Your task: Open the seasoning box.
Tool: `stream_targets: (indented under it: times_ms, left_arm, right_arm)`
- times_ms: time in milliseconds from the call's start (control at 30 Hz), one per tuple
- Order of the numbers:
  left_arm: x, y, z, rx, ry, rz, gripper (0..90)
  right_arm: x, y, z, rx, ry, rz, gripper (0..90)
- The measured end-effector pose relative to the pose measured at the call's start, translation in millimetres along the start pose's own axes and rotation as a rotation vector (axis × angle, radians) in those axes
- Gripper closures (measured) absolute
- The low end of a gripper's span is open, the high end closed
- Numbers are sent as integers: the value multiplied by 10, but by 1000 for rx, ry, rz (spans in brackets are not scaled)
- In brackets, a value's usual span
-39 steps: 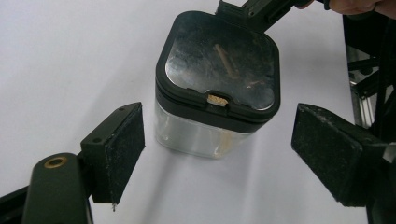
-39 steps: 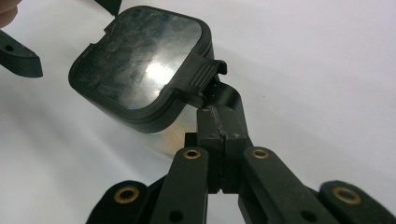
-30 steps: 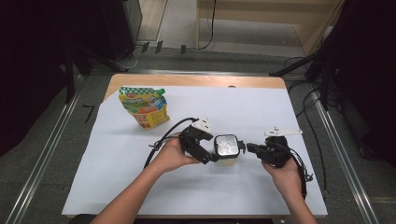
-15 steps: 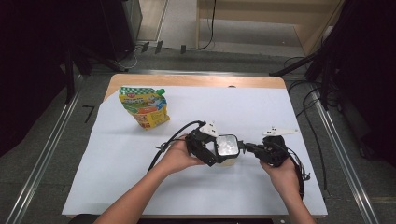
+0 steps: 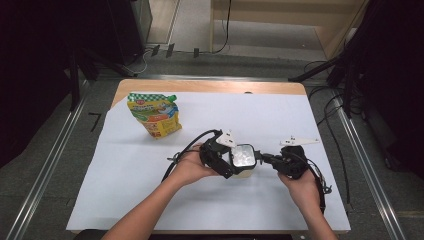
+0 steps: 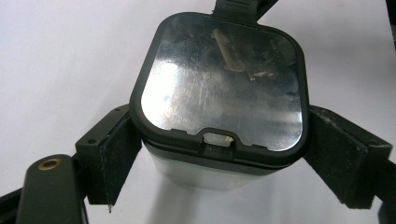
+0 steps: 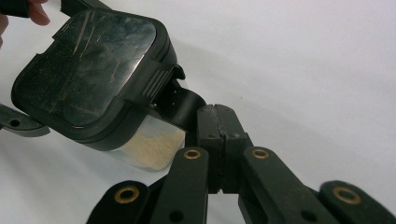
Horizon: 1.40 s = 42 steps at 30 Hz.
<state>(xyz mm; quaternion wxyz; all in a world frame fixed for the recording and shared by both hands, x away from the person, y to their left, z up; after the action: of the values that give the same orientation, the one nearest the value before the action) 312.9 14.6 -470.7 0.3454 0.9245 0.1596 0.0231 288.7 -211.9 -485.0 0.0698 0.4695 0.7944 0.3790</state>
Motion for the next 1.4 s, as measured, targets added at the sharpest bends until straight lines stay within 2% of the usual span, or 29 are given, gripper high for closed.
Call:
stream_targets:
  times_ms: [300,433,667,800,1400]
  left_arm:
    - [-10,11,-7,8,7,3,160]
    - [-3,19,-36,-10,3,-3,163]
    - [-14,40,-60,0,15,14,165]
    - [-14,46,-65,-2,13,3,164]
    - [-31,84,-84,18,24,-1,164]
  right_arm:
    - [3,-1,1,3,-2,-2,900]
    - [5,-2,0,5,-1,0,900]
    - [11,-2,0,4,-1,1,900]
    - [11,-2,0,5,0,2,900]
    - [14,-1,-6,4,4,-1,900]
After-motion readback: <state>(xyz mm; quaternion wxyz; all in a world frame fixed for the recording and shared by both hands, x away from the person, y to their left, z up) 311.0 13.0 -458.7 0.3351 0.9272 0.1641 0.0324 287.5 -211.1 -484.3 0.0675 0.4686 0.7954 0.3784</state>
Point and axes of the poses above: each handheld gripper's, and its own axes: z roughly forward along the jaws, y roughly out of its top, x roughly to its left, the point moved 2 cm from there along z, roughly forward along the jaws, and after that the axes turned 3 degrees about x, right-handed, at the moved point
